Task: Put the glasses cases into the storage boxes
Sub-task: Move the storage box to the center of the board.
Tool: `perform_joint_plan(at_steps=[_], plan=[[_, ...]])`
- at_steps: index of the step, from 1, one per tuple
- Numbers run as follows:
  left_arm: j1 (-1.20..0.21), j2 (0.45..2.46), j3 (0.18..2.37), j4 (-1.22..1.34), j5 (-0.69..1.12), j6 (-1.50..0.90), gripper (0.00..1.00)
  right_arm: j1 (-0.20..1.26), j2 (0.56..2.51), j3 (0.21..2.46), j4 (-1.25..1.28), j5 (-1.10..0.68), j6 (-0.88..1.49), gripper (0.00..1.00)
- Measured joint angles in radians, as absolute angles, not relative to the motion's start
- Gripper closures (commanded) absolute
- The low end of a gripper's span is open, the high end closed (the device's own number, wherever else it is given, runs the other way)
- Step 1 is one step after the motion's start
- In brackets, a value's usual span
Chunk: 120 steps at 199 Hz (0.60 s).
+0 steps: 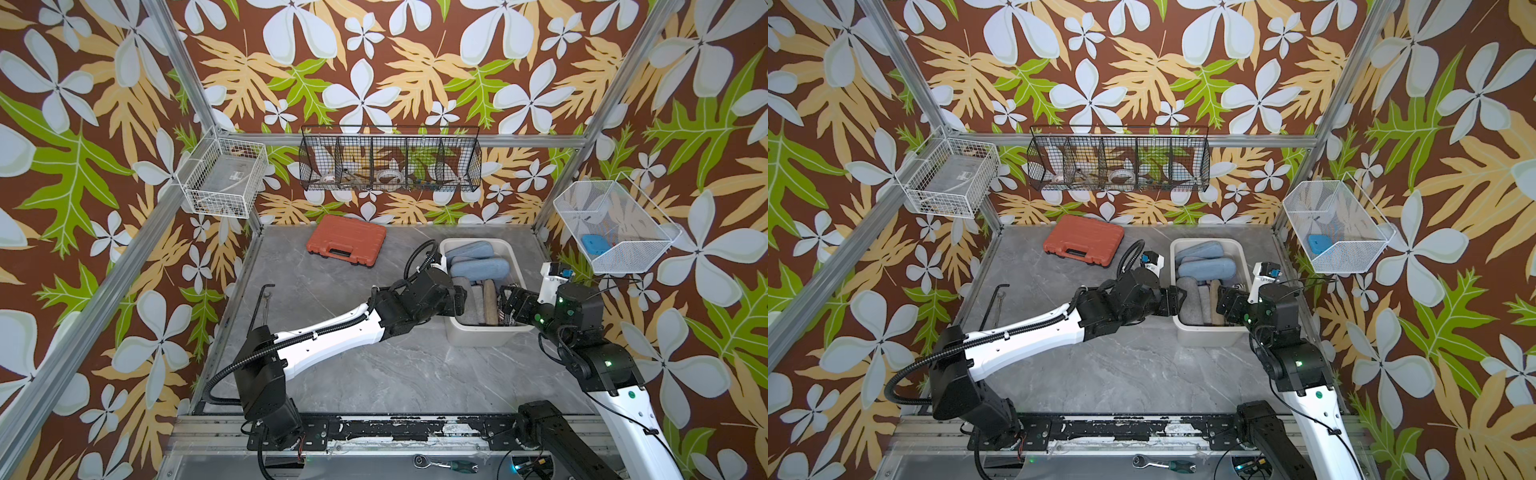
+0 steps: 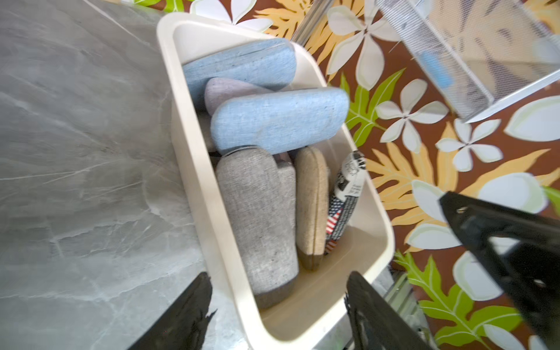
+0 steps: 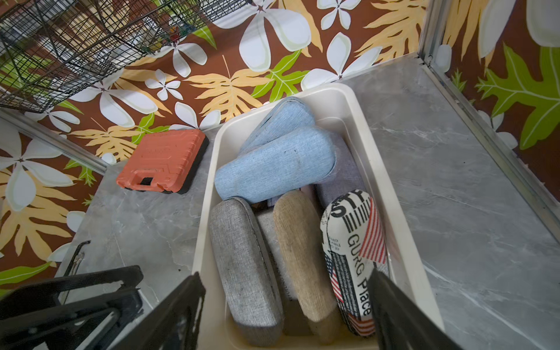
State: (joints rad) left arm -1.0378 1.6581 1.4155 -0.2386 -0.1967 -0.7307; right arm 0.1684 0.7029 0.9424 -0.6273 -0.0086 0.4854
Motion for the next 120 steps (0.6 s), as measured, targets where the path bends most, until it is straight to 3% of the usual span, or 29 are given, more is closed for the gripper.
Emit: perform_joint_plan(at_steps=[68,93,120], plan=[[-1.003,1.786,1.467,-0.302,-0.185,-0.756,0.35,0.168,0.678,0.941,-0.621,0.034,0.463,0.1],[-0.998,1.848,1.509,-0.305,-0.16,-0.758,0.45,0.168,0.678,0.937,-0.62,0.036,0.463,0.11],[-0.998,1.892,1.552,-0.312,-0.138,-0.758,0.68,0.168,0.68,0.936,-0.621,0.04,0.462,0.12]])
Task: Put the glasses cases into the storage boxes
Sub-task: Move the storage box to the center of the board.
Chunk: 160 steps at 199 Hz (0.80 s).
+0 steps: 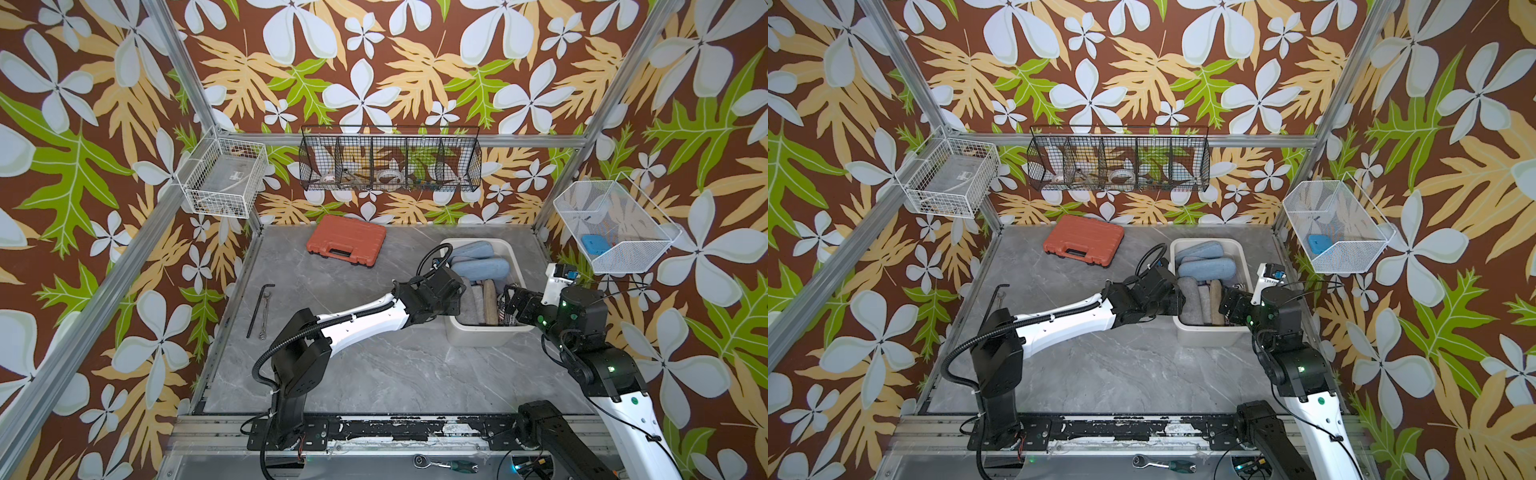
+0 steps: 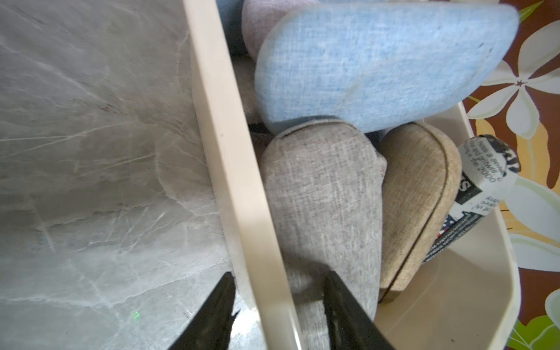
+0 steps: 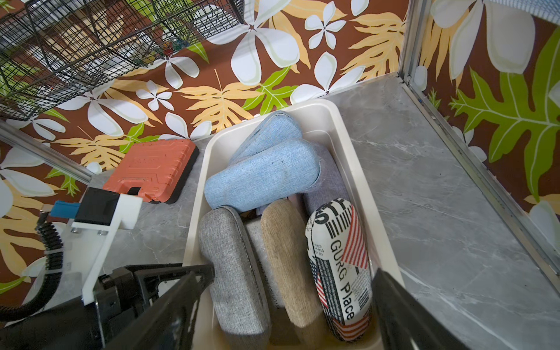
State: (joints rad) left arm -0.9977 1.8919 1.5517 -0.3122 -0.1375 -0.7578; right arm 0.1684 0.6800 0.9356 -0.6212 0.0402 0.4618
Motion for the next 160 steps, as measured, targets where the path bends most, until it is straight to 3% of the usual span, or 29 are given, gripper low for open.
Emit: perform_joint_plan(at_steps=[57,99,160], plan=[[-0.984,1.842,1.504,-0.324,-0.191,-0.825,1.0,0.168,0.68,0.936,-0.621,0.053,0.456,0.12],[-0.973,1.704,1.367,-0.364,-0.215,-0.806,1.0,0.168,0.696,0.933,-0.616,0.051,0.457,0.14],[-0.918,1.382,1.032,-0.357,-0.287,-0.842,1.0,0.169,0.747,0.913,-0.588,-0.035,0.472,0.27]])
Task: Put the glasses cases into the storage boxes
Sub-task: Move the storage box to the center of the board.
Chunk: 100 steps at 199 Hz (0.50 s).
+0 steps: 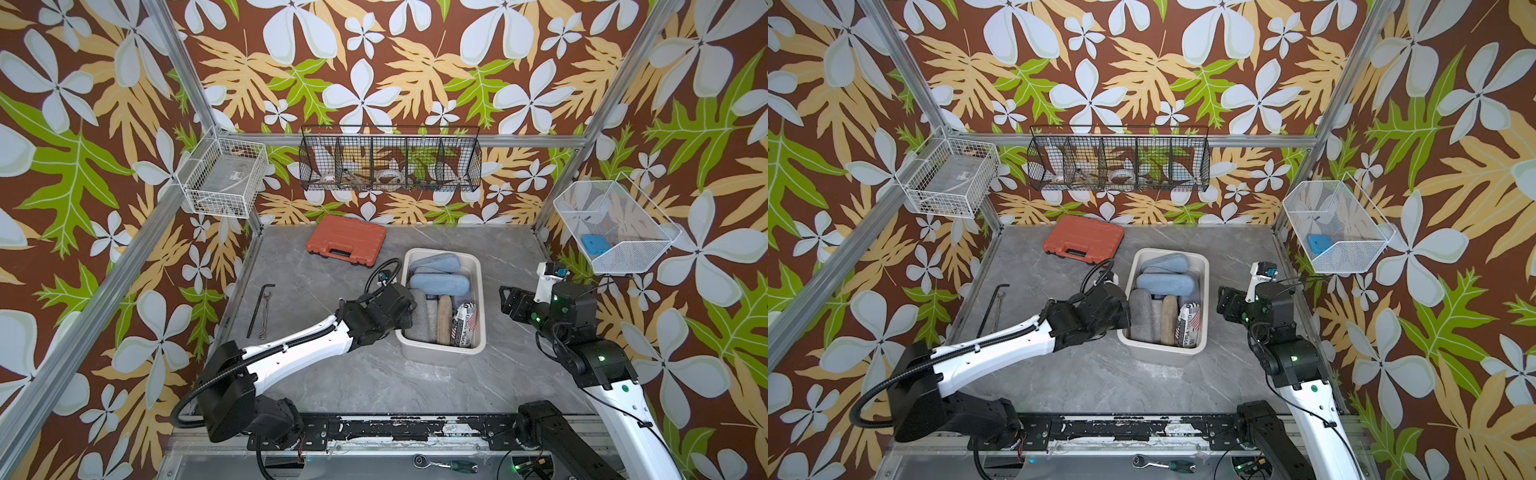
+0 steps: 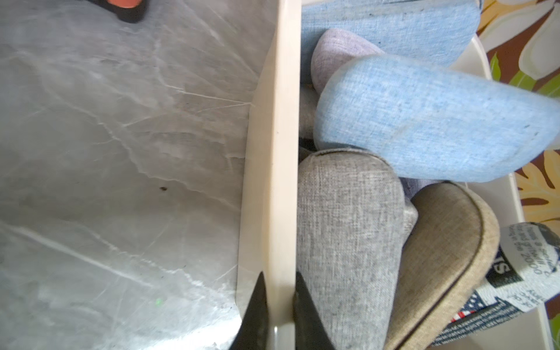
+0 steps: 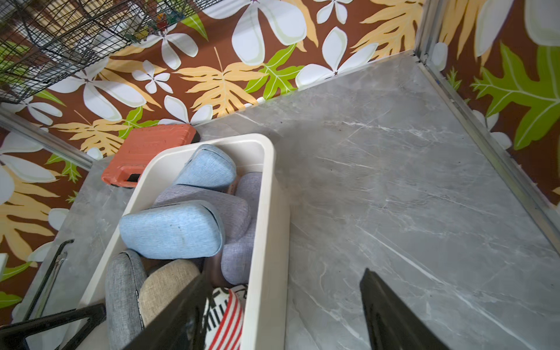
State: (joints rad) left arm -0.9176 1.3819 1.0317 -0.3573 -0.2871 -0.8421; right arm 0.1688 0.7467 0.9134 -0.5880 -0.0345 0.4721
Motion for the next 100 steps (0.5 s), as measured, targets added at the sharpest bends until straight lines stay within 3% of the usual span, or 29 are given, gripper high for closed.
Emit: perform_joint_plan(at_steps=[34,65,100], plan=[[-0.879,1.213,0.869,-0.316,-0.31,-0.89,1.0,0.191,0.827,0.905,-0.555,-0.128,0.497,0.36],[-0.842,1.112,0.791,-0.31,-0.312,-0.899,1.0,0.322,0.895,0.901,-0.518,-0.149,0.516,0.38],[-0.833,1.067,0.772,-0.339,-0.326,-0.897,1.0,0.427,0.988,0.896,-0.467,-0.183,0.546,0.47]])
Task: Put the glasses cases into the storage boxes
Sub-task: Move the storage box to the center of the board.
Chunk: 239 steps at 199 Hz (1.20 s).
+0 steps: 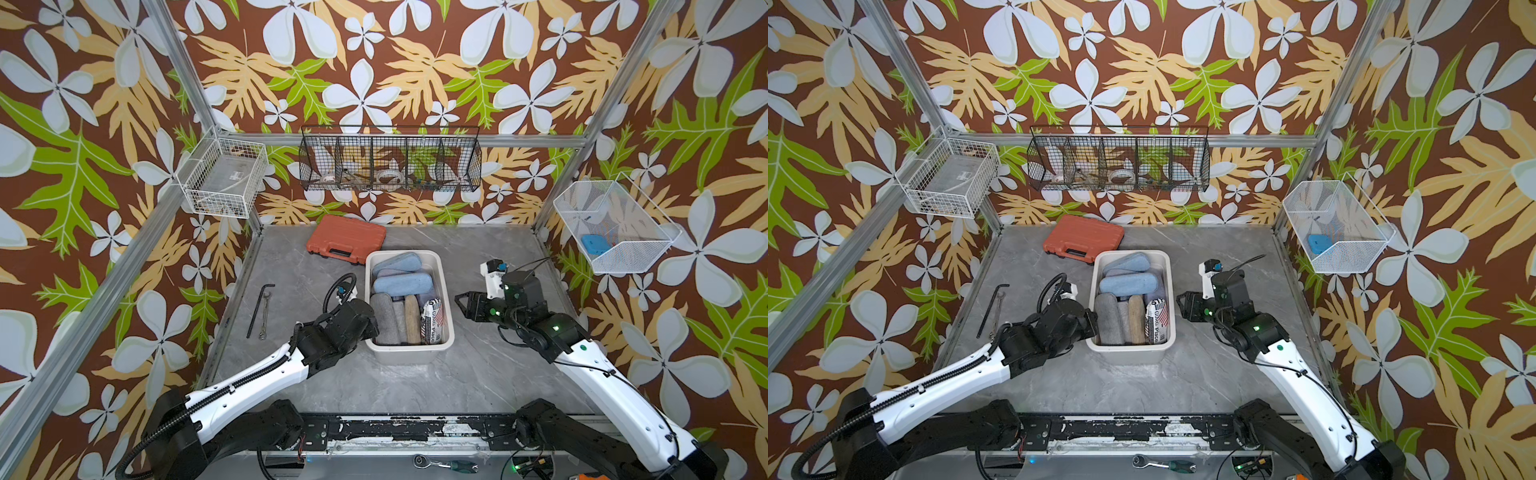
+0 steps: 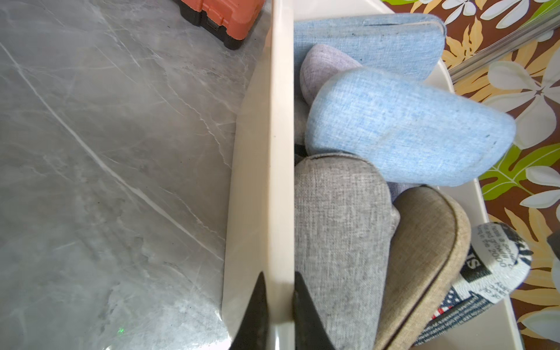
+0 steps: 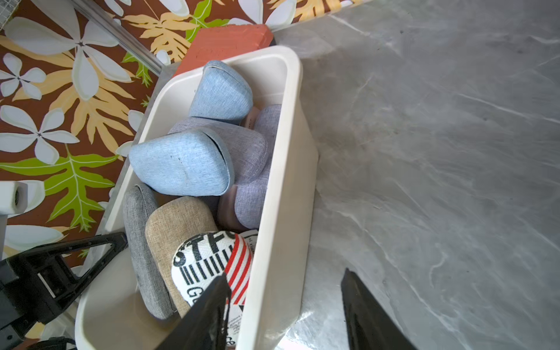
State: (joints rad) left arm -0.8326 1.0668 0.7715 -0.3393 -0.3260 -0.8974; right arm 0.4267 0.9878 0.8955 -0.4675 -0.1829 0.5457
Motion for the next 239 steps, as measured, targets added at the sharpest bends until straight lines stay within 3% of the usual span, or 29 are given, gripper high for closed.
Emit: perform_joint_plan(at_steps=[40,118,167,176,190,196,216,219,221,239], plan=[[-0.794,1.085,0.765,-0.297,-0.294,-0.839,1.0,0.446,1.033,0.844,-0.401,-0.221,0.583,0.61],[-0.775,1.13,0.764,-0.208,-0.257,-0.772,1.0,0.451,1.032,0.808,-0.367,-0.236,0.62,0.65],[-0.775,1.028,0.774,-0.303,-0.258,-0.749,0.6,0.451,1.011,0.911,-0.433,-0.19,0.58,0.55],[-0.775,0.992,0.792,-0.302,-0.264,-0.73,0.47,0.451,1.0,0.943,-0.45,-0.174,0.567,0.52],[-0.775,0.939,0.82,-0.305,-0.265,-0.695,0.24,0.451,0.984,0.989,-0.468,-0.149,0.545,0.39],[-0.775,0.919,0.832,-0.312,-0.265,-0.68,0.02,0.451,0.974,1.008,-0.474,-0.139,0.536,0.33],[-0.775,0.868,0.865,-0.344,-0.281,-0.643,0.0,0.451,0.941,1.052,-0.488,-0.096,0.495,0.23],[-0.775,0.863,0.869,-0.35,-0.287,-0.635,0.0,0.451,0.936,1.056,-0.488,-0.09,0.488,0.05],[-0.775,0.858,0.871,-0.355,-0.29,-0.628,0.0,0.451,0.933,1.059,-0.489,-0.083,0.485,0.01],[-0.775,0.824,0.884,-0.393,-0.33,-0.605,0.0,0.451,0.908,1.075,-0.496,-0.022,0.471,0.0]])
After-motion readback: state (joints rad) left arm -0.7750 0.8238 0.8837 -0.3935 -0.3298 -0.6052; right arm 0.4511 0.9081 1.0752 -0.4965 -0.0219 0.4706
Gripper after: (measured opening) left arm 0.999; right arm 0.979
